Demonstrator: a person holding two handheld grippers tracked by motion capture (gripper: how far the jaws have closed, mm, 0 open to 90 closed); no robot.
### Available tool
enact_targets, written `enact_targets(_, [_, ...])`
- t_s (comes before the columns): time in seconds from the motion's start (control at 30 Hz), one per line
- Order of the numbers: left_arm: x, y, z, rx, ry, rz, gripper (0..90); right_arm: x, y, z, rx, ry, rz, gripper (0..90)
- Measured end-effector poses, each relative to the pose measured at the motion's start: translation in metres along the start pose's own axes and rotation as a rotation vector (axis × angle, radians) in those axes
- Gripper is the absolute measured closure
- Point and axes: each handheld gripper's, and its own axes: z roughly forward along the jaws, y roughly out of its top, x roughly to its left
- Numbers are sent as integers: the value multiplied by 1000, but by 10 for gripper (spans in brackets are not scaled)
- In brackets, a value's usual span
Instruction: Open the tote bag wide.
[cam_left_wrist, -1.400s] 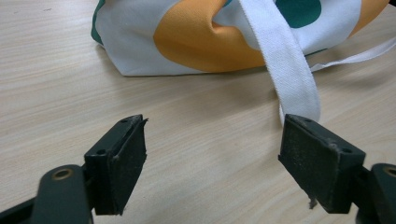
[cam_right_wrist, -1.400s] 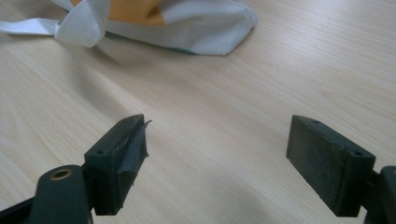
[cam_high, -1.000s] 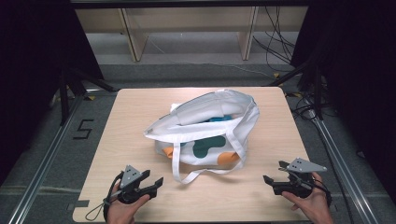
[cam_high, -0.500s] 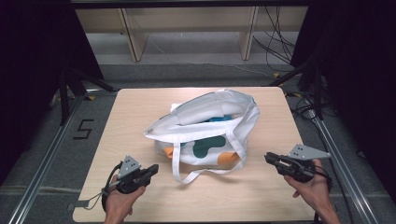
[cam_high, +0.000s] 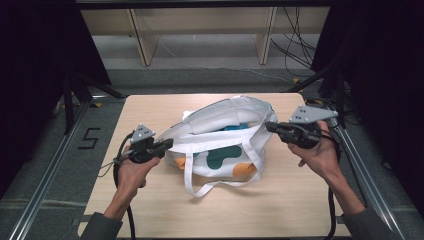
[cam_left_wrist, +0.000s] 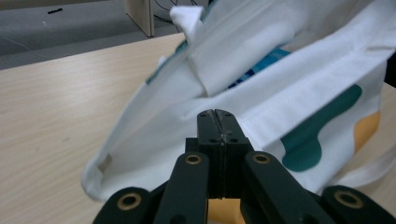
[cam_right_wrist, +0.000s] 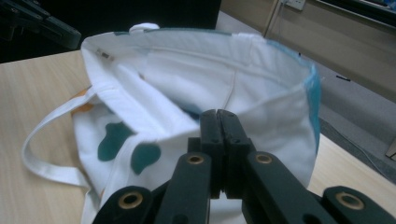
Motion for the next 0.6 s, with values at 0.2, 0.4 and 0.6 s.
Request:
enact_targets(0.2, [2,18,22,23,6,1,895,-18,23,26,53,-24,-27,900])
enact_targets(0.4, [16,20,53,39,31,-53,895,-30,22,51,178,-66,-67,900])
enact_targets(0.6, [30,10,77,86,46,-99,895,-41,-12,89,333,-72,-34,900])
